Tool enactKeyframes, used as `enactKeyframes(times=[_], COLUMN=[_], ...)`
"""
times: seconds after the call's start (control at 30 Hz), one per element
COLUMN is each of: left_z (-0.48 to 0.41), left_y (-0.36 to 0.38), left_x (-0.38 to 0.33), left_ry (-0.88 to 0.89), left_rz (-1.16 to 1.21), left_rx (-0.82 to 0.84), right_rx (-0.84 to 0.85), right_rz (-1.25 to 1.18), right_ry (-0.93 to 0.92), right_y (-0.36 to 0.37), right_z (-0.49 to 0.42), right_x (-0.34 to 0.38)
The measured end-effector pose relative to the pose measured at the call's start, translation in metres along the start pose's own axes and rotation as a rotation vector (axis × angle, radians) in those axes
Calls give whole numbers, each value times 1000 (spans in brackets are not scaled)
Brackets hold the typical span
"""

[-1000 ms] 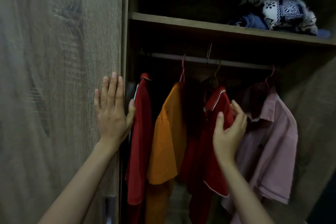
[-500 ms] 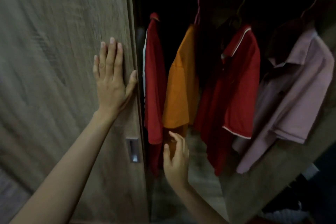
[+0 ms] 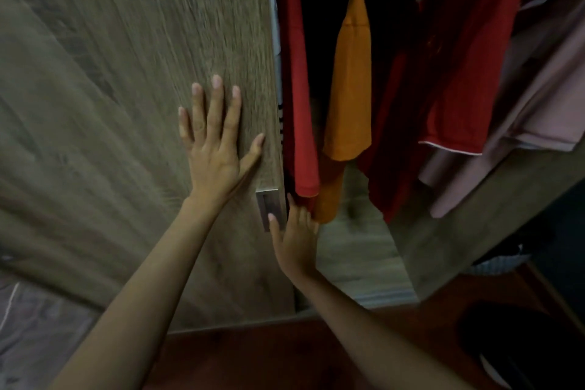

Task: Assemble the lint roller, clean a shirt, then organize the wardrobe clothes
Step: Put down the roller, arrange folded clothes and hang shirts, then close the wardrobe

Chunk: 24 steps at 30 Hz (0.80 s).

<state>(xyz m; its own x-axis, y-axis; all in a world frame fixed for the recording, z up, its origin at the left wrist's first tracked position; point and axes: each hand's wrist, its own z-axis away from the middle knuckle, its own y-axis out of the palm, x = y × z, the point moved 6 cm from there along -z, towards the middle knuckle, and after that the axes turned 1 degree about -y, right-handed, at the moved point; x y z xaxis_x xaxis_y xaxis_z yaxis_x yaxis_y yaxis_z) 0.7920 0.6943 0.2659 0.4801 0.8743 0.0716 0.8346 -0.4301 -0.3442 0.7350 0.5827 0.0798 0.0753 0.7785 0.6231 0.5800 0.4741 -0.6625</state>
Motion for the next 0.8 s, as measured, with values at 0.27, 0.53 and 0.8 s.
enactKeyframes(times=[0.27, 0.53, 0.8], left_z=[2, 0, 12], left_y=[5, 5, 14], left_x=[3, -9, -30], left_ry=[24, 62, 179], left_rz=[27, 26, 4], left_rx=[-18, -23, 27], right_rx=[-36, -52, -116], right_rz=[91, 40, 50], right_ry=[-62, -76, -56], right_y=[7, -1, -29], right_z=[-5, -7, -15], right_x=[2, -6, -36])
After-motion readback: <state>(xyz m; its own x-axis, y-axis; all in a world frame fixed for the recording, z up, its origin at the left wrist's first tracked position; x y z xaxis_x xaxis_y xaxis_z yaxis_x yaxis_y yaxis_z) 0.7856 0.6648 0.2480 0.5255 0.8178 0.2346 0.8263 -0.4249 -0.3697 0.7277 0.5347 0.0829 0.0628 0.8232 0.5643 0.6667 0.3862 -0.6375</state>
